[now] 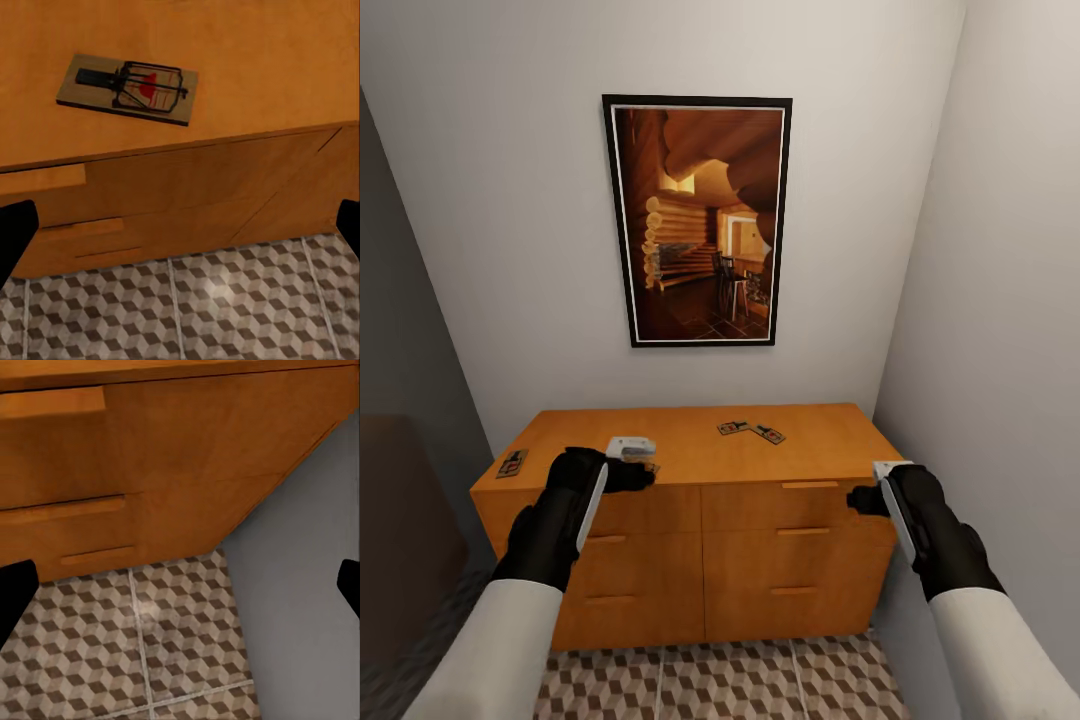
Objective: Take the four mousetraps from the cabinet in the bathroom and place them on the bathroom floor. Make sure all four end up on the same floor surface, and ensure that at least two of them are either under or directly next to the same bathroom sink.
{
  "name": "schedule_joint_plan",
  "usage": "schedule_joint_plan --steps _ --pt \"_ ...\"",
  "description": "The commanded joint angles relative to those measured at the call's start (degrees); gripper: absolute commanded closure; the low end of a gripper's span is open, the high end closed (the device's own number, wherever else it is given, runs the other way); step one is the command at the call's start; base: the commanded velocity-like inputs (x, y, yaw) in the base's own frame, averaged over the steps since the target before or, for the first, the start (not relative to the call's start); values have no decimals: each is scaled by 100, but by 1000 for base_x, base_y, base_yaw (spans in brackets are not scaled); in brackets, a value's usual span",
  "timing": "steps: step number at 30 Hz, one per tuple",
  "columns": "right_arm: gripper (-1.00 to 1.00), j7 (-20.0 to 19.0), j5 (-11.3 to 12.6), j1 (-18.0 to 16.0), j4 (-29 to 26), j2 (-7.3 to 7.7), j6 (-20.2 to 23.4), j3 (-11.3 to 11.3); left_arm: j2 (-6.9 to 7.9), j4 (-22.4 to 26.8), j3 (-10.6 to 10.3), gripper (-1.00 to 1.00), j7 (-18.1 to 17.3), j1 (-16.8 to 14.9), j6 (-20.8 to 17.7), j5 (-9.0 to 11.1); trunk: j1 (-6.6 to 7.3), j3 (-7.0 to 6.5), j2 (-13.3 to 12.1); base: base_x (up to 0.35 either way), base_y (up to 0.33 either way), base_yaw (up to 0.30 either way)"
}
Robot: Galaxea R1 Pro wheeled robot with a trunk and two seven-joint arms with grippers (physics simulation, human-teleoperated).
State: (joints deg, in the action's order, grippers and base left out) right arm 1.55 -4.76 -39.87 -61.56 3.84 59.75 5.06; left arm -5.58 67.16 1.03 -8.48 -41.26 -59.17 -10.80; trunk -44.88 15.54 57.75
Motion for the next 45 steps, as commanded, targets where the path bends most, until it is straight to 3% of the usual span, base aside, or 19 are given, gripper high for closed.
schedule_joint_plan --steps 1,5,10,18,24,30,35,41,45 --pt "-100 -21 -41 -119 4 -14 25 -1 -62 -19 11 -100 -57 -107 -21 -59 -1 8 6 0 0 0" --pt "-100 11 -37 -529 27 -61 25 -23 -247 -127 16 -100 -74 -534 -23 -50 -1 8 6 0 0 0" --pt "-100 89 -31 -996 50 -89 25 -95 -355 -261 24 -100 -215 -1111 -31 86 -1 8 6 0 0 0" --pt "-100 244 -14 -1489 92 -115 25 -182 -385 -636 17 -100 -394 -1769 -44 538 -1 8 6 0 0 0" --pt "-100 408 -10 -1860 429 -289 25 -200 -359 -1247 14 -100 -421 -2100 -44 677 -1 8 6 0 0 0" --pt "-100 591 -17 -2243 1116 -478 25 -205 -212 -1818 25 -100 -421 -2283 -30 704 -1 8 6 0 0 0" --pt "-100 693 -24 -2550 1908 -680 25 -206 38 -2460 34 -100 -400 -2476 -2 714 -1 8 6 0 0 0" --pt "-100 754 -26 -2675 2538 -916 -166 -207 316 -3270 35 -100 -352 -2660 19 699 -1 8 6 0 0 0" --pt "-100 770 -28 -2697 2678 -999 -282 -203 443 -3483 35 -100 -358 -2707 20 694 -1 8 6 0 0 0"
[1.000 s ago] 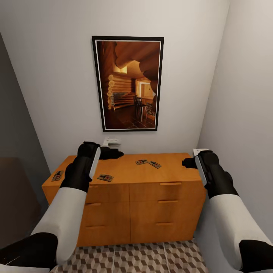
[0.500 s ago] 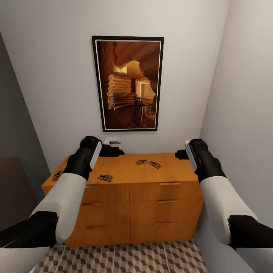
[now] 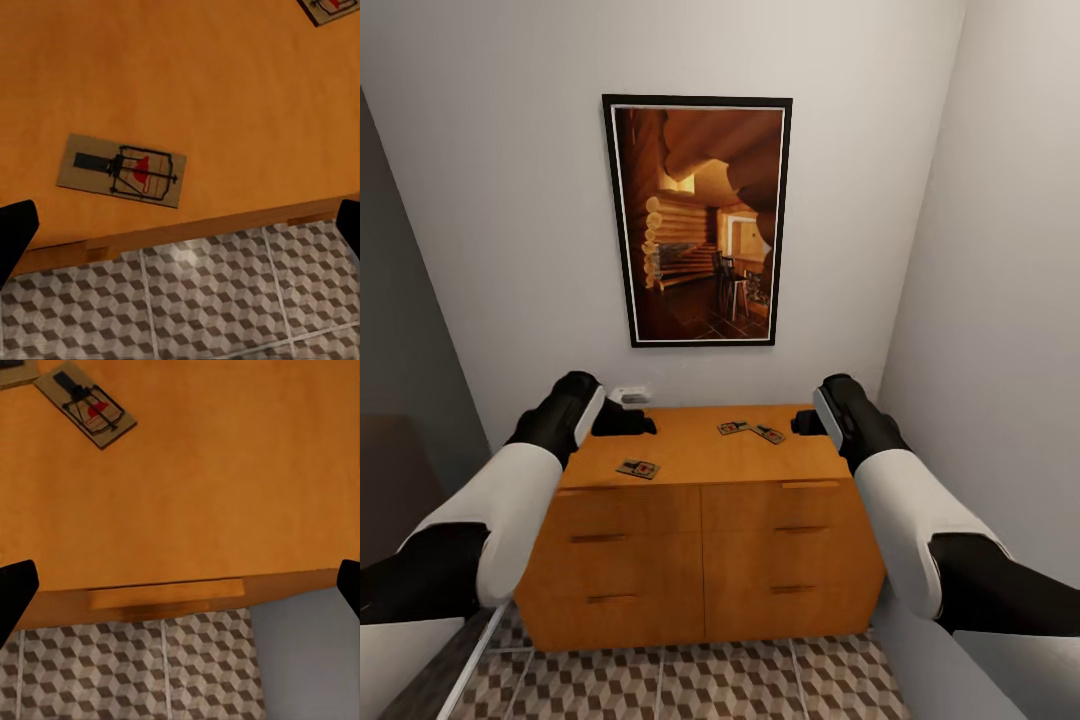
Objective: Take the four mousetraps from the cabinet in the bathroom and place them on the bathroom floor. Make sure all four end up on the same floor surface, and ensure that at least two of them are either under or directly next to the same bathroom sink.
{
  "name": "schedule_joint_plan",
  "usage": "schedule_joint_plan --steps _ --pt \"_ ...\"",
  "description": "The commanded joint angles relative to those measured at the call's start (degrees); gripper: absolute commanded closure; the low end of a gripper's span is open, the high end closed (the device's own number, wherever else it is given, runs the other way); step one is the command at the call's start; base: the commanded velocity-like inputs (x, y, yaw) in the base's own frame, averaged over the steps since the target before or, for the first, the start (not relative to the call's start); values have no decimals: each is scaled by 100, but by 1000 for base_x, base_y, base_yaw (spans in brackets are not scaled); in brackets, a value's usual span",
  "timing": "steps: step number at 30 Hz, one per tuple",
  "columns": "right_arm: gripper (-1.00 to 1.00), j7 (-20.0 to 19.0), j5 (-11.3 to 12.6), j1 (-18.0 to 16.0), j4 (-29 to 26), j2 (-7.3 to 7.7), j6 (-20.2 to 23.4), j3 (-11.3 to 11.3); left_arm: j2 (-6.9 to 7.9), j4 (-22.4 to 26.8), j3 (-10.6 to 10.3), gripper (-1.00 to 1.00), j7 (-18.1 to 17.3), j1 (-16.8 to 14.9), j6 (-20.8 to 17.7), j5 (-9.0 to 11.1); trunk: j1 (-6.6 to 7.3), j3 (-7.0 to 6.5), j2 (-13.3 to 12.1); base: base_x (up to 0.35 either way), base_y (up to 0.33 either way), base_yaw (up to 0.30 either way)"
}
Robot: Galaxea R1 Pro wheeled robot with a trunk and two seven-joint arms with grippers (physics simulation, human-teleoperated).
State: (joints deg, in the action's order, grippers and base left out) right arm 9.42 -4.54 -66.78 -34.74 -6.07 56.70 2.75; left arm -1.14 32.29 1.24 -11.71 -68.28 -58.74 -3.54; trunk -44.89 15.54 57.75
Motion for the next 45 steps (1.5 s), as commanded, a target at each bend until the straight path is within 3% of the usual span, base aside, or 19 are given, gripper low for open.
schedule_joint_plan --steps 1,6,20,45 --pt "-100 -15 -51 -9 25 -27 5 29 34 -35 14 -100 -44 -14 -28 -28 -1 8 6 0 0 0" --pt "-100 -24 -37 -22 82 -85 -18 38 125 -103 5 -100 -76 -41 -65 -41 -1 8 6 0 0 0" --pt "-100 -29 -38 -27 82 -123 -18 42 99 15 -29 -100 -48 -53 -49 -122 -1 8 6 28 0 0" --pt "-100 -42 -38 -28 81 -75 -39 59 82 17 -2 -100 -32 -54 8 -112 -1 8 6 296 0 0"
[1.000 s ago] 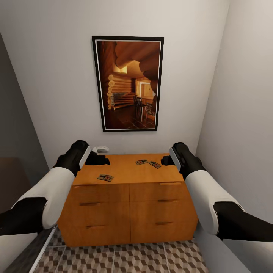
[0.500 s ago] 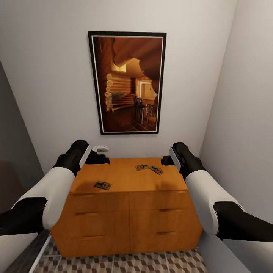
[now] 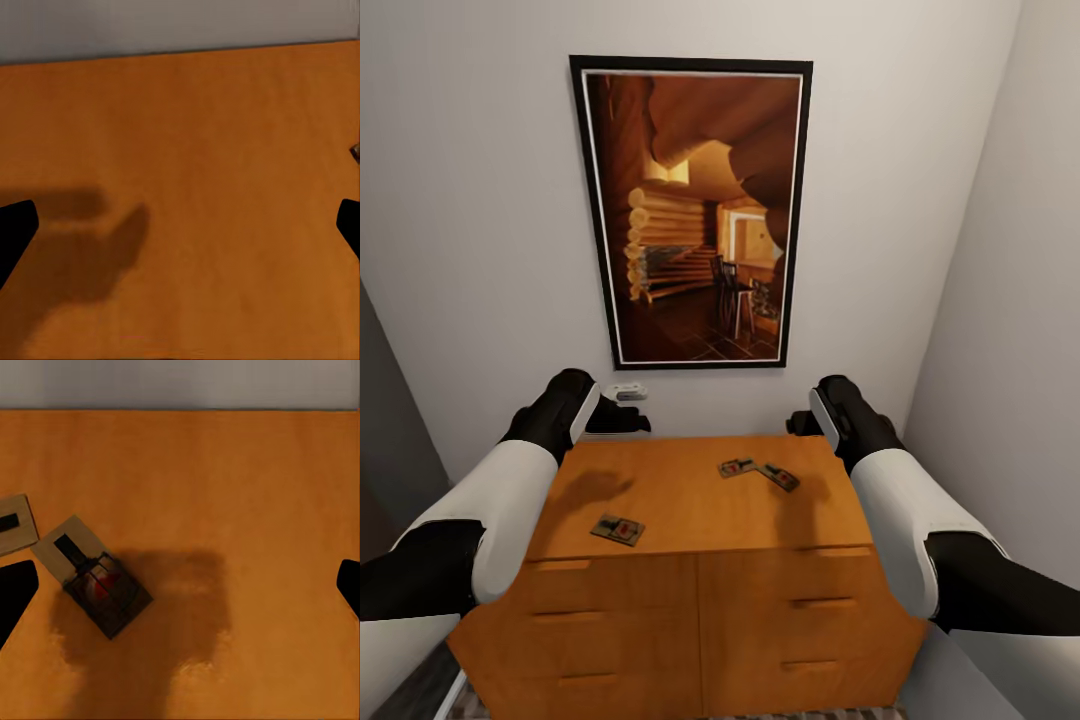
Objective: Take the four mousetraps from the cabinet in the bathroom and place them on the bathroom floor. Make sure all four end up on the same floor surface, and ensure that at least two of them are either under or directly next to the same bathroom sink.
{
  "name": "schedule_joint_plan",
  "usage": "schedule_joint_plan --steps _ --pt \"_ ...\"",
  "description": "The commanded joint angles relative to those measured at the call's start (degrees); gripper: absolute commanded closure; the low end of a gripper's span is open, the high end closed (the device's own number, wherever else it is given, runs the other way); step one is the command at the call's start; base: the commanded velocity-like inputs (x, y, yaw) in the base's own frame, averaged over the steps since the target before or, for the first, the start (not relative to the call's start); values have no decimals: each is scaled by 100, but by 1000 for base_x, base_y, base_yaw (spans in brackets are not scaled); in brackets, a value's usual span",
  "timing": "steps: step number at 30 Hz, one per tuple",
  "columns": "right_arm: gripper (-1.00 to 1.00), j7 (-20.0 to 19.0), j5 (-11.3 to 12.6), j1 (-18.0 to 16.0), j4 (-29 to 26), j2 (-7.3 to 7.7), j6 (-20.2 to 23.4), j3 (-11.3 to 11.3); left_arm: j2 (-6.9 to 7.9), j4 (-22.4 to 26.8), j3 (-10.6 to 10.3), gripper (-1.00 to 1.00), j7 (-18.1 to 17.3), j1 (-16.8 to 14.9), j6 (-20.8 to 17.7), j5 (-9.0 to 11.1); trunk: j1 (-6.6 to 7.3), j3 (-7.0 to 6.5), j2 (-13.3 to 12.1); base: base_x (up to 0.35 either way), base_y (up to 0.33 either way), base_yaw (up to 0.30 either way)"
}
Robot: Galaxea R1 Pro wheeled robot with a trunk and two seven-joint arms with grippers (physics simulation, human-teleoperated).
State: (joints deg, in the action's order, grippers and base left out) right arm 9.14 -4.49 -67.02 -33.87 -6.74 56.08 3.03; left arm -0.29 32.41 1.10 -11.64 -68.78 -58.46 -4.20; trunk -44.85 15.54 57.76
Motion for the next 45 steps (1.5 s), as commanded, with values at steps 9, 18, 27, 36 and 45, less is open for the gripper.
schedule_joint_plan --steps 9,18,27,36,45 --pt "-100 -23 -62 -4 -4 1 36 6 -2 1 12 -100 -71 -4 -19 -22 -4 8 5 243 0 0" --pt "-100 -54 -23 -4 59 2 82 -2 -79 -99 11 -100 -60 -4 -24 -13 -4 8 5 50 0 0" --pt "-100 -104 -13 2 133 16 364 -3 -93 -431 12 -100 -58 -4 -5 -8 -4 8 5 7 0 0" --pt "-100 -136 -17 0 210 30 392 -4 -87 -675 13 -100 -51 -4 45 -22 -4 8 5 1 0 0" --pt "-100 -140 6 3 225 25 392 -4 -70 -751 13 -100 -49 -4 63 -5 -4 8 5 0 0 0"
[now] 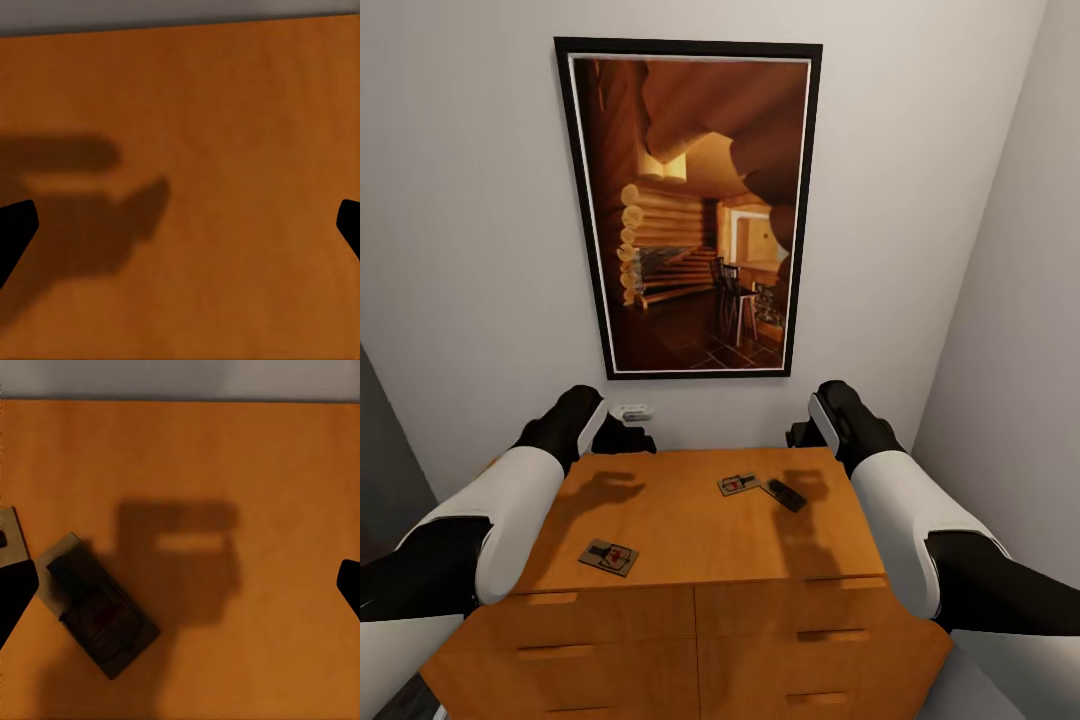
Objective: Take the four mousetraps from the cabinet in the bathroom and place them on the bathroom floor. Make sure all four end up on the same floor surface, and ensure that at least two of them are either under or directly next to the same bathroom sink.
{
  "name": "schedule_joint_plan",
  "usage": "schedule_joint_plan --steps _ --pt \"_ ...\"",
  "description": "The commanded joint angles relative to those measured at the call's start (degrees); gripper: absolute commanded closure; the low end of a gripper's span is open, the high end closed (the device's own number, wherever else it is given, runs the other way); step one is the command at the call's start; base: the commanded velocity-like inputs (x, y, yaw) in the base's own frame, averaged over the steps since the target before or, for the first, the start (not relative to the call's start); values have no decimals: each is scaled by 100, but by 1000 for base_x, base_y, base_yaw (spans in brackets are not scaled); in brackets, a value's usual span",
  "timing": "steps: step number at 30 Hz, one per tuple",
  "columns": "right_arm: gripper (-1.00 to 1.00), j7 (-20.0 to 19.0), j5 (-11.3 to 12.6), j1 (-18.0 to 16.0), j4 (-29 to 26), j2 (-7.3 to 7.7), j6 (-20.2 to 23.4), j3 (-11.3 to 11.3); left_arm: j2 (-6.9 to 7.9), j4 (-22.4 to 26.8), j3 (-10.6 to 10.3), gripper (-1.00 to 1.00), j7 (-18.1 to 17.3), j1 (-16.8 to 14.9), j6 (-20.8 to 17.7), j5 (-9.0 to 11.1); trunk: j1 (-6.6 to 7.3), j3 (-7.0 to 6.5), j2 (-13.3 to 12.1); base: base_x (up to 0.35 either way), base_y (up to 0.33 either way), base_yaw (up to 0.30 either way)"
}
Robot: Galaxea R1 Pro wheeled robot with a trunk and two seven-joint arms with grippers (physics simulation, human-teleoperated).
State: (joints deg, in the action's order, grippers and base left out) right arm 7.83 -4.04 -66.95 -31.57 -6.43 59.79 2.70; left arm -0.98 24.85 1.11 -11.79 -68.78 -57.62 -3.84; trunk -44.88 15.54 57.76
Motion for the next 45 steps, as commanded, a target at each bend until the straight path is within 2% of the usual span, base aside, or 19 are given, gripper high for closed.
schedule_joint_plan --steps 1,10,18,24,28,31,36,37,38,45 --pt "-100 -9 -38 -4 -4 -7 21 28 -1 -4 12 -100 -34 -4 -14 -43 -1 8 6 0 0 0" --pt "-100 -10 -47 0 38 -6 21 28 -14 -38 12 -100 -21 -4 117 -28 -1 8 6 0 0 0" --pt "-100 -26 -75 13 325 30 21 22 -32 -104 12 -100 -10 -4 216 -29 -1 8 6 0 0 0" --pt "-100 -234 -82 14 500 97 21 8 -37 -116 12 -100 -10 -4 242 -29 -1 8 6 0 0 0" --pt "-100 -457 -91 15 574 207 5 -65 -40 -121 8 -100 -14 -4 247 -29 -1 8 6 0 0 0" --pt "-100 -676 -94 15 589 335 -54 -294 -42 -121 7 -100 -13 -4 249 -29 -1 8 6 0 0 0" --pt "-100 -1159 -88 12 553 473 -103 -960 -43 -121 4 -100 -9 -4 250 -26 -1 8 6 0 0 0" --pt "-100 -1385 -85 13 530 500 -99 -1202 -44 -121 4 -100 -9 -4 251 -24 -1 8 6 0 0 0" --pt "-100 -1899 -101 8 381 537 -47 -1521 -49 -121 3 -100 -8 -4 251 -19 -1 8 6 0 0 0" --pt "-100 -2156 -125 7 -99 545 21 -1655 -51 -121 3 -100 -3 -4 251 -19 -1 8 6 0 0 0"
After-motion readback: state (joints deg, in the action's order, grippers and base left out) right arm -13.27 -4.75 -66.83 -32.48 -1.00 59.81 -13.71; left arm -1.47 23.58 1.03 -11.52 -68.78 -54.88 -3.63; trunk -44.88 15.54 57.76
